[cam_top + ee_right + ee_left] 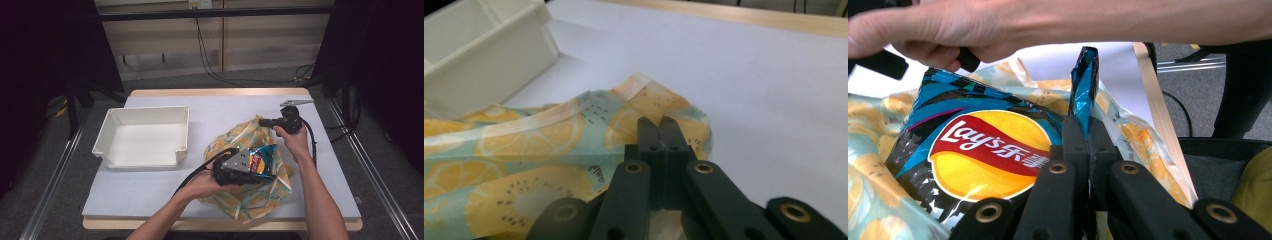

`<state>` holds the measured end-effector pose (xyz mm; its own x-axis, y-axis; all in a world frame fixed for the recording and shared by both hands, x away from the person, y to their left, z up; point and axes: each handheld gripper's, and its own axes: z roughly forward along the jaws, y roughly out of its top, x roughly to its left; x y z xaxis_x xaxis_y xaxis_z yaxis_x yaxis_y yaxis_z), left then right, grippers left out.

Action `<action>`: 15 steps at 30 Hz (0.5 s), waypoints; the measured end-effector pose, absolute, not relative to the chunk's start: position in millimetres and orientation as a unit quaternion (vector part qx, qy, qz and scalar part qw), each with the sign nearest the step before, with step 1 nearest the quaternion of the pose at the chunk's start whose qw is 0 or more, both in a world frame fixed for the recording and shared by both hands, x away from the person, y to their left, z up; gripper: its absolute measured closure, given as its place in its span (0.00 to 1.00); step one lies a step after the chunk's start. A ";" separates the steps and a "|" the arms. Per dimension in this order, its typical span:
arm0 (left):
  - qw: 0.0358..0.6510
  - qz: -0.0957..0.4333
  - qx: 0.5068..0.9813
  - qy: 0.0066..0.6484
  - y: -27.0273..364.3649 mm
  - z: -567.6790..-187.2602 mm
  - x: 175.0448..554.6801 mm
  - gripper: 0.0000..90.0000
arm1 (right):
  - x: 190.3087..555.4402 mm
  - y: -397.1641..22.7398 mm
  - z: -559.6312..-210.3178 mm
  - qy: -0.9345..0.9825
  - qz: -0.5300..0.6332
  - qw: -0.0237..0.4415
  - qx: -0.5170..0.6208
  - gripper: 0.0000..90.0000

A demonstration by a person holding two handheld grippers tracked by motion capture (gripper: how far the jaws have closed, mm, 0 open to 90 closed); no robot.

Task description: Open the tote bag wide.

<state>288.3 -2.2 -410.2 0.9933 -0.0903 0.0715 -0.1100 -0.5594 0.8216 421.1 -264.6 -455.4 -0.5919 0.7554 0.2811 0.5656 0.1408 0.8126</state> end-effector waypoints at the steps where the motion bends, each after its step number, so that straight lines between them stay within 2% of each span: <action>1: 0.467 0.013 0.882 -0.057 -1.8 -409.8 288.4 1.00 | 421.7 -264.3 -457.4 0.752 0.477 0.098 0.444 1.00; 7: 0.480 0.012 0.876 -0.044 1.7 -405.9 292.5 1.00 | 417.1 -260.7 -456.7 0.765 0.473 0.093 0.427 0.99; 13: 0.487 0.018 0.873 -0.035 4.1 -401.7 295.5 1.00 | 407.7 -260.0 -443.6 0.767 0.482 0.098 0.412 0.81; 15: 0.490 0.015 0.871 -0.031 4.1 -401.9 296.0 1.00 | 404.7 -260.1 -440.8 0.766 0.489 0.087 0.408 0.80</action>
